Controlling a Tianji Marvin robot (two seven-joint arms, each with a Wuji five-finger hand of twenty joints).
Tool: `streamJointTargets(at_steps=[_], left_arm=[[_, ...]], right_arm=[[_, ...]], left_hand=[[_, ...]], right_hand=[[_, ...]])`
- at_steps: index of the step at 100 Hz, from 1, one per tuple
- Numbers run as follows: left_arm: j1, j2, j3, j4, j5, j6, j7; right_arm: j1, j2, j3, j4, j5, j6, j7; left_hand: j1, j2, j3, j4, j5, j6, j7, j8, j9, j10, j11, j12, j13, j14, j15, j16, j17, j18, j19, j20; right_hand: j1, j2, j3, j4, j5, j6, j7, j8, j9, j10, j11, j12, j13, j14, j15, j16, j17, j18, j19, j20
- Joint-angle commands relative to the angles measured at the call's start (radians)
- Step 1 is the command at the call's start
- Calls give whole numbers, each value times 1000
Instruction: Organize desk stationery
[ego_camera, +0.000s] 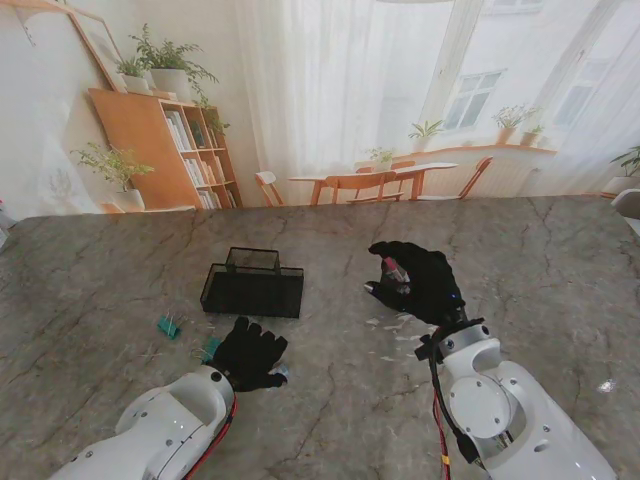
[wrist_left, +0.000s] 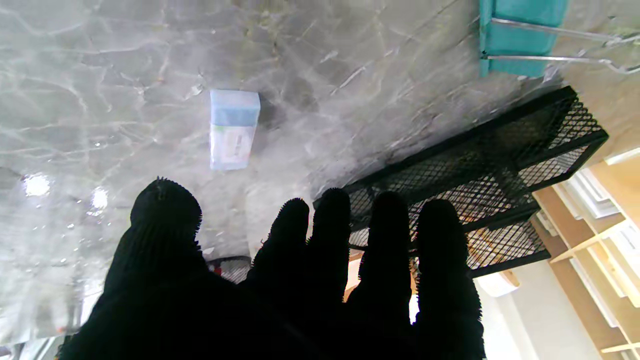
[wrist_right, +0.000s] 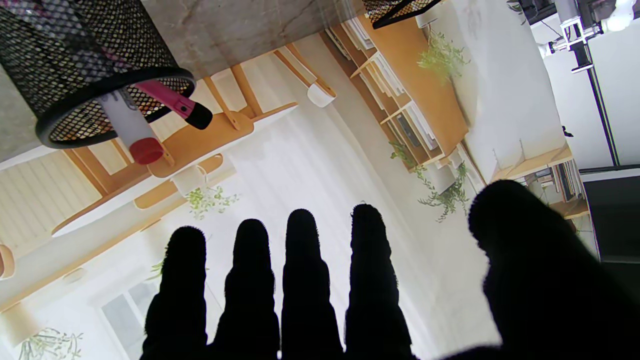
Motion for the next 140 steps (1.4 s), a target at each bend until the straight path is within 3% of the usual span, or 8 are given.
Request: streamJointTargets(at_steps=[1, 38, 67, 88, 93, 101, 118, 140], left_arm=[[0, -8, 12, 15, 29, 5, -17], [-25, -4, 54, 68, 50, 45, -33], [-42, -1, 84, 97, 36, 54, -35], [-51, 1, 100, 111, 19, 56, -29], [-55, 2, 104, 115, 13, 54, -24], [-60, 2, 108, 122, 1, 48, -14], [-65, 3, 109, 125, -24, 32, -2], [-73, 2, 118, 130, -56, 34, 2]], right_arm=[[1, -5, -2, 2, 8, -2, 13], [3, -8, -7, 3, 26, 1, 14], [1, -10, -6, 3, 26, 9, 2], [-5, -12, 0, 0, 23, 14, -12], [-6, -13, 1, -1, 24, 16, -14], [-8, -13, 2, -3, 26, 19, -15], [-11, -14, 5, -3, 26, 21, -20], [-14, -16, 9, -4, 28, 24, -25]], left_hand=[[8, -38, 3, -35, 23, 49, 31, 47, -13, 25, 35, 45, -32, 36, 35, 21, -16, -14, 42, -18], [52, -56, 7, -30, 9, 48, 42, 113, -56, 7, 122, 105, -50, 31, 87, 46, -29, -28, 48, -38], [157, -119, 12, -20, 67, 12, 183, 242, -4, -34, 332, 223, 3, 29, 227, 132, 13, -60, 112, -34], [277, -228, 24, -18, 105, -68, 412, 322, 63, -90, 463, 270, 65, 2, 315, 175, 65, -79, 166, -16], [326, -277, 31, -20, 111, -95, 481, 285, 79, -105, 485, 269, 83, -7, 328, 176, 80, -83, 174, -16], [387, -325, 40, -27, 111, -130, 590, 200, 114, -125, 491, 393, 103, -22, 343, 176, 97, -91, 183, -18], [437, -334, 49, -30, 103, -162, 729, 165, 157, -163, 476, 483, 112, -47, 360, 181, 109, -102, 186, -20], [477, -327, 51, -41, -6, -188, 941, 402, 55, -199, 470, 539, 29, -69, 311, 171, 67, -121, 152, -28]], right_hand=[[0, 17, -17, -10, 10, 8, 11, 8, 10, 6, 12, 12, 5, -1, 5, 17, -7, 13, 13, 18], [2, 28, -24, -9, 13, 8, 13, 9, 15, 5, 13, 18, 7, -3, 8, 20, -7, 14, 15, 21], [4, 37, -29, -8, 16, 6, 16, 11, 20, 5, 15, 21, 11, -3, 12, 22, -6, 16, 19, 24], [4, 42, -33, -8, 19, 7, 18, 12, 24, 6, 16, 24, 15, -3, 15, 24, -5, 19, 22, 26], [5, 43, -33, -8, 20, 8, 19, 12, 25, 6, 17, 24, 15, -4, 15, 25, -5, 19, 22, 26], [5, 46, -35, -7, 21, 8, 19, 12, 25, 5, 16, 25, 15, -4, 16, 25, -5, 19, 23, 27], [6, 53, -38, -7, 25, 9, 21, 13, 31, 6, 18, 26, 20, -4, 18, 26, -2, 21, 26, 28], [9, 61, -44, -7, 30, 8, 23, 13, 36, 5, 19, 27, 24, -4, 21, 28, -1, 23, 29, 29]])
